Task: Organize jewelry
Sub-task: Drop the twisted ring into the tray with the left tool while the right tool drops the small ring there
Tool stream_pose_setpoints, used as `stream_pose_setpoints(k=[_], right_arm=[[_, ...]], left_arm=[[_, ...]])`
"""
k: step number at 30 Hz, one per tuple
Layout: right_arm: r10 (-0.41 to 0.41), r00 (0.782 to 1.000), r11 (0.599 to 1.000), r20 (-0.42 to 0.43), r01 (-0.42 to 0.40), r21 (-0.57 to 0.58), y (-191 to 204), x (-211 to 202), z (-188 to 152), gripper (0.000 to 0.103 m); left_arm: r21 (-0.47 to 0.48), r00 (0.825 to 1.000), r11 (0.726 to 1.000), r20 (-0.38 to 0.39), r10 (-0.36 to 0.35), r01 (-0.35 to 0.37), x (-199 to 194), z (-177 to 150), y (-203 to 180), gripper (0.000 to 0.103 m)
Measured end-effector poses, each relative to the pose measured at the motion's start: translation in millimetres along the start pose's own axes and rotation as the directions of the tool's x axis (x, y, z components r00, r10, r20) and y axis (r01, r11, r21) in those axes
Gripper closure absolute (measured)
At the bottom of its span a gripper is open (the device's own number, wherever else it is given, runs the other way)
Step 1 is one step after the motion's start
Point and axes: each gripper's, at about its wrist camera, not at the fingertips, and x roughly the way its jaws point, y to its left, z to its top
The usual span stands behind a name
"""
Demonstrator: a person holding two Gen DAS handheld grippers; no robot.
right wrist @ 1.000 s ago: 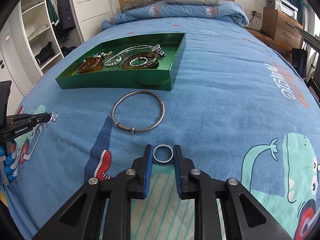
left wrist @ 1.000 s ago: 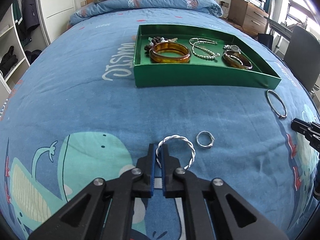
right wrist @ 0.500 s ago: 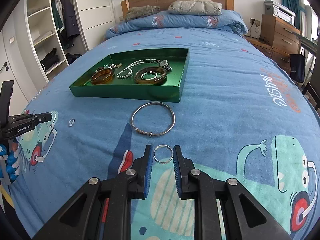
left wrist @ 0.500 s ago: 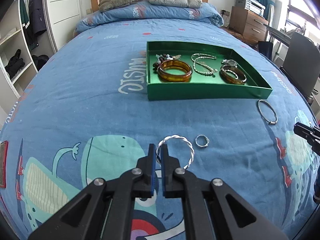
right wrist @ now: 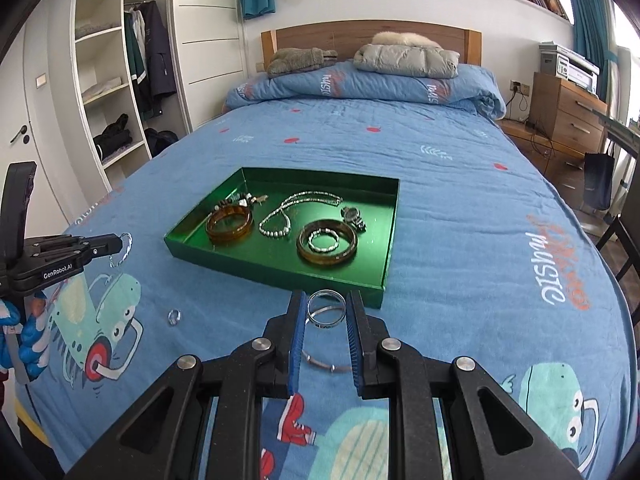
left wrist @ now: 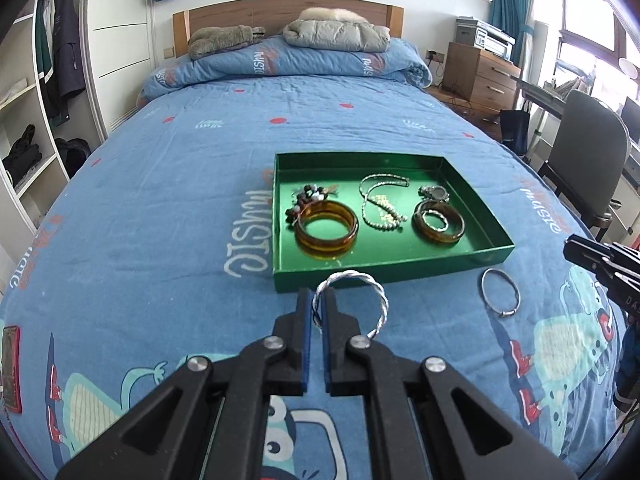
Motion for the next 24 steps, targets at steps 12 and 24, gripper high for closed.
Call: stream_pose_setpoints(k=[12, 24], right_arm=[[0.029, 0.998, 0.999, -0.047, -0.03, -0.011, 0, 85, 39, 0.083], [0.024, 0.987, 1.0, -0.159, -0.025, -0.004, -17, 151, 32, 0.083]], left_arm=[[0.005, 0.998, 1.0, -0.058, 0.006, -0.006, 93, 53, -5, 0.099], [-0.082, 0.99, 0.997, -0.138, -0.024, 0.013, 174, 73, -2, 0.099]])
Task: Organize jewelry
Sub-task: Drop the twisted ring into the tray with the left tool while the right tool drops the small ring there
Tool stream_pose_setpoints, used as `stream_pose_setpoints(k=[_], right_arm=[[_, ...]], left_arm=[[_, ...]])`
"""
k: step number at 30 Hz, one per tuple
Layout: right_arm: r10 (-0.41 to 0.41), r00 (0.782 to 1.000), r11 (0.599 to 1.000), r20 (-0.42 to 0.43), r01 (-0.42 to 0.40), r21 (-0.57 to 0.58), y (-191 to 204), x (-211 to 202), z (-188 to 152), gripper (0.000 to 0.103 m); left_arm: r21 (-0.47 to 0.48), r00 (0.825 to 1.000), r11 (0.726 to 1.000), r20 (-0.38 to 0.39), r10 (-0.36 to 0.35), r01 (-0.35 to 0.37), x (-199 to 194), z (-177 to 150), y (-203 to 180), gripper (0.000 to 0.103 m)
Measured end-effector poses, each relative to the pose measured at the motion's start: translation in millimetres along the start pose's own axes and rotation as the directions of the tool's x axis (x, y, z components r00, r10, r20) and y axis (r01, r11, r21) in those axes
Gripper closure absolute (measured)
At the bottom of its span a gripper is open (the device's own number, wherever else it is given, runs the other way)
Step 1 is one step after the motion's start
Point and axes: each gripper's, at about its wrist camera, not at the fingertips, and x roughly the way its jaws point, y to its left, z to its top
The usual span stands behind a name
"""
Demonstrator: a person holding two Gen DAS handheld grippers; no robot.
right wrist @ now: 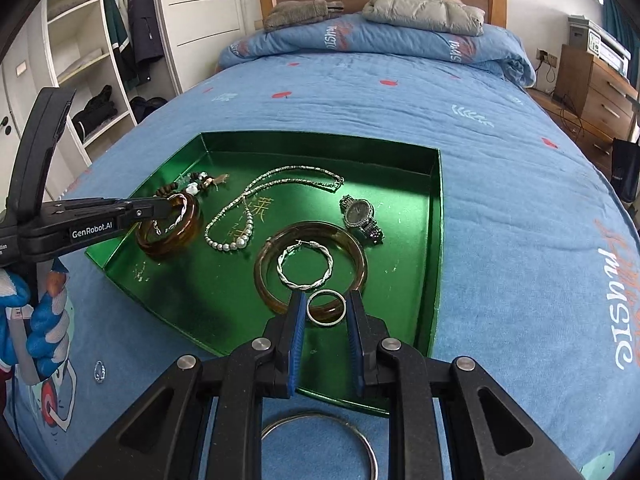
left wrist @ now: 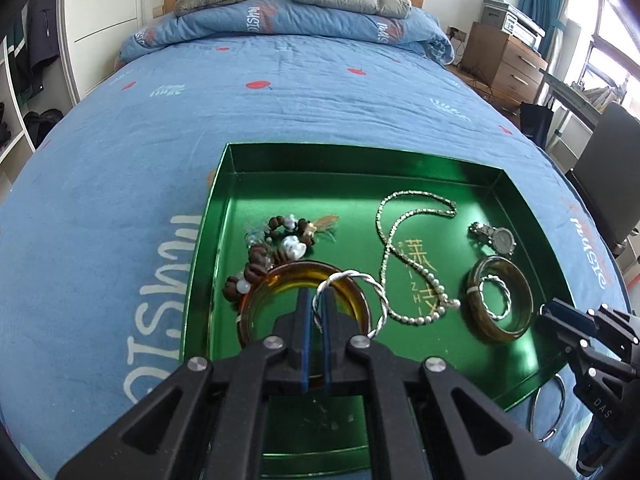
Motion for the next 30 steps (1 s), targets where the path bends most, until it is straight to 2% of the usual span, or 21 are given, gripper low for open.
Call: stream_pose_setpoints(k=[5, 14, 19, 20, 27, 30], right_arm=[[0.001, 1.0, 1.0, -0.002, -0.001, 0.021, -8, 9, -1, 0.083], [0.036, 0.999, 0.997, 0.006, -0.036, 0.063, -15, 11, 0, 0.082], [0.032, 0.999, 0.997, -0.005, -0.032, 0.063, -14, 10, 2, 0.074], [0.031, 1.0, 0.998, -0.003, -0.031, 0.063, -13, 8, 2, 0.07], [0.018, 0.998, 0.999, 0.066, -0.021, 0.05, -2, -41, 11, 0.069], [0.008, 0.994, 0.999, 0.111, -0.013, 0.039, 5, -76, 12, 0.062]], left_arm=[[-0.003, 1.0, 1.0, -0.018, 0.008, -0.008, 14, -2, 2, 0.099], [-0.008, 1.0, 1.0, -0.009, -0.004, 0.004, 14, -3, 2, 0.098], [-0.008, 1.0, 1.0, -0.006, -0.012, 0.012, 5, 0, 4, 0.097], [-0.009, 1.0, 1.0, -0.003, -0.016, 0.016, 0, 1, 4, 0.097], [0.008, 0.997, 1.0, 0.077, -0.008, 0.007, -65, 10, 6, 0.095], [0.006, 0.991, 1.0, 0.132, 0.002, -0.003, -104, 8, 4, 0.085]])
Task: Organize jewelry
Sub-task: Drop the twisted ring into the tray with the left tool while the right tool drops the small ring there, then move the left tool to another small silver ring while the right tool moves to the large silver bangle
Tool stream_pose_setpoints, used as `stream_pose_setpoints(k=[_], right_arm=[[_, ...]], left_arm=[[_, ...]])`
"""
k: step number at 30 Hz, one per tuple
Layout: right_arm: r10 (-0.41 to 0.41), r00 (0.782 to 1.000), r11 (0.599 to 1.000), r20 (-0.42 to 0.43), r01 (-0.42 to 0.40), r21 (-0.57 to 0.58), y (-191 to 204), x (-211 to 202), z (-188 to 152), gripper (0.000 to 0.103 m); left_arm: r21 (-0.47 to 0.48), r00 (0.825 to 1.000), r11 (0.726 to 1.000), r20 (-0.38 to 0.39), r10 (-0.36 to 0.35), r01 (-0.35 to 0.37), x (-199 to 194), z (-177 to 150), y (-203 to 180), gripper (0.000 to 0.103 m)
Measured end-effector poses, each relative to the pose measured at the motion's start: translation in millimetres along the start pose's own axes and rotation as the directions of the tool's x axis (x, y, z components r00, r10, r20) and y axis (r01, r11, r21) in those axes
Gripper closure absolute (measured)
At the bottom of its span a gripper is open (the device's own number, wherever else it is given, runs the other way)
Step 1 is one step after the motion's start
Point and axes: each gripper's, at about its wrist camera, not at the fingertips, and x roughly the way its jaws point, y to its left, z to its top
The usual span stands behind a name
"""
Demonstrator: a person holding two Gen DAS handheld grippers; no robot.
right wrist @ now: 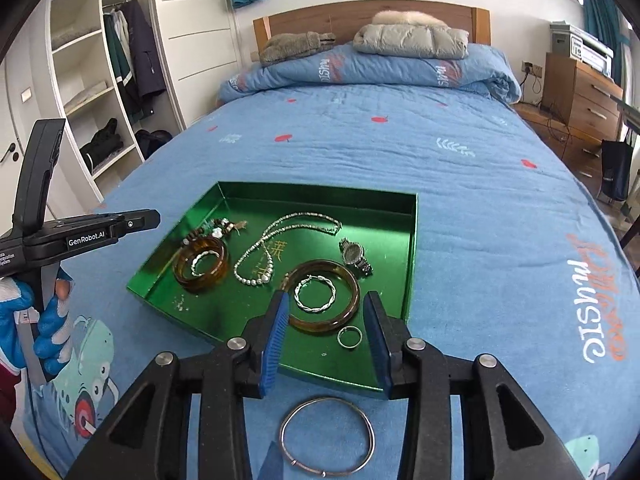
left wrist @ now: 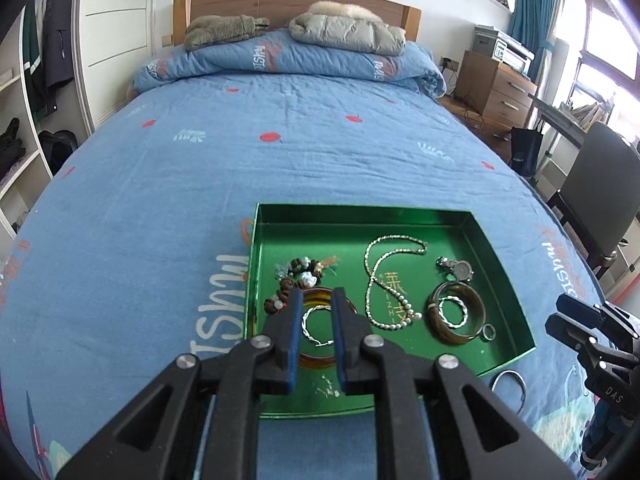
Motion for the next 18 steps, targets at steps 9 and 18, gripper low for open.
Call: stream_pose_setpoints(k=[9, 18], right_arm=[[-0.024, 0.996, 0.999, 0.082, 0.027, -0.033, 21, -92, -12, 0.061], [-0.039, 0.99, 0.998, 0.132, 0.045, -0.048, 43, -160, -36, 0.061]], left_arm=[[0.003, 0.993, 1.0, 0.12, 0.014, -0.015, -110, -17, 0, 0.084], [-0.008, 0.987, 1.0, 0.157, 0.021, -0.021, -181, -43, 3, 0.084]])
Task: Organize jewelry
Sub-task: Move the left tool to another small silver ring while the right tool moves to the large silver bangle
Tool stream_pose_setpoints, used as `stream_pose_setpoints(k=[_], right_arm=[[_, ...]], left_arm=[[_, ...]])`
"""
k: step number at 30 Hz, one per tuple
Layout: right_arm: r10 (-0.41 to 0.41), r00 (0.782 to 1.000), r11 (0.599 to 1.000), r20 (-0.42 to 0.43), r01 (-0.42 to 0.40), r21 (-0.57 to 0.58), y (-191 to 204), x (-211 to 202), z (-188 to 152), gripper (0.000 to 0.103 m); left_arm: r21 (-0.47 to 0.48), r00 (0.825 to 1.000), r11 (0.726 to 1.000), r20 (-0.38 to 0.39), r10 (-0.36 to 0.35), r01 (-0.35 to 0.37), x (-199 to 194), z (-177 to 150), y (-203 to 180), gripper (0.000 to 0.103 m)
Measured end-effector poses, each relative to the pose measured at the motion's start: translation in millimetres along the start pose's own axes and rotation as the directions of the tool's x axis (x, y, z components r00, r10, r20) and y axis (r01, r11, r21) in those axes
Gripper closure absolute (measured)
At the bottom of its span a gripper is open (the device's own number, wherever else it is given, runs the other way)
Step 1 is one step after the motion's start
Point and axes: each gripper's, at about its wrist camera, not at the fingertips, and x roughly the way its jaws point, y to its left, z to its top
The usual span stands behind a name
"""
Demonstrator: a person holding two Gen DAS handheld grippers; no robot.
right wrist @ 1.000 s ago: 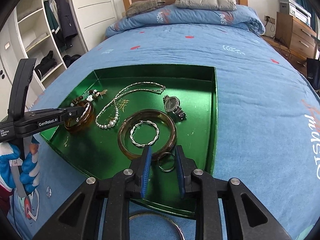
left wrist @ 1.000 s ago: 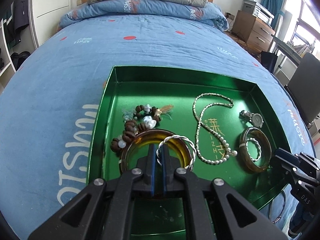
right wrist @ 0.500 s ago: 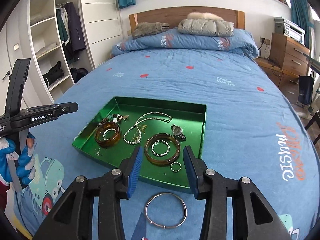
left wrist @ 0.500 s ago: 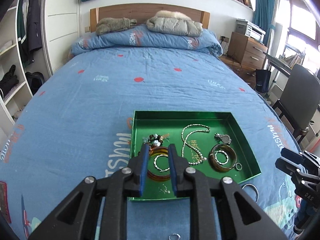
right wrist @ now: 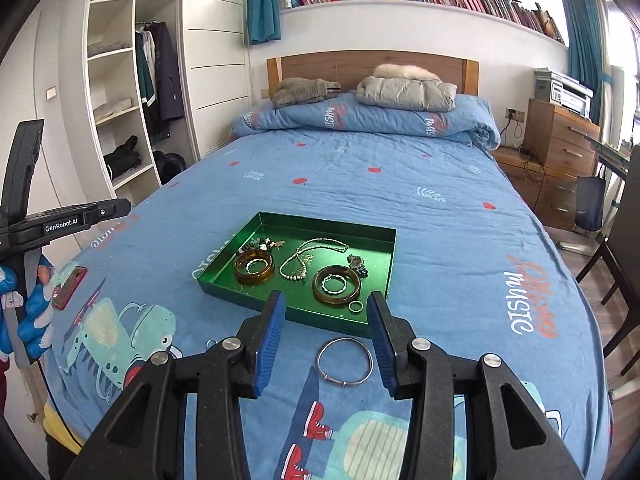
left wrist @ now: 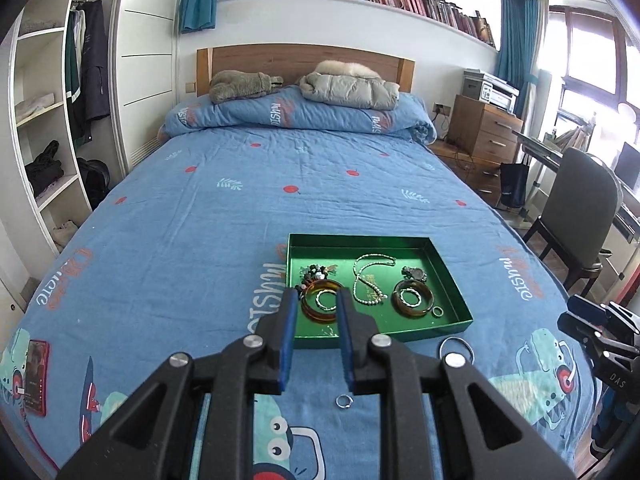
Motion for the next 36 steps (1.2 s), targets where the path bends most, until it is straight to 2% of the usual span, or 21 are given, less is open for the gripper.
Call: stream_pose_setpoints(k=[6, 13, 22, 36], right_arm=[[-0.003, 1.0, 1.0, 0.028, 0.003, -0.009, 11, -33, -7, 0.06], [-0.012, 0.999, 1.0, 0.038, 0.013, -0.011, 12, -53, -16, 0.059], [-0.023, 1.0, 1.0, 0.011, 0.023, 0.014, 0, -46, -29, 0.059], [-0.034, 0.998, 0.997, -0.059, 0.038, 0.068, -29, -1, -48, 0.057]], left_arm=[[-0.015, 0.999, 0.999, 0.023, -0.032, 0.032, -34, -9, -1, 0.084], [-0.036, 0.999, 0.998, 0.019, -0.047, 0.047, -47, -19, -2, 0.084], [-0.045, 0.999, 0.998, -0.021, -0.034, 0.033, -32, -33, 4, 0.08], [-0.066, 0.997, 0.997, -0.078, 0.023, -0.028, 17, -52, 17, 0.08]])
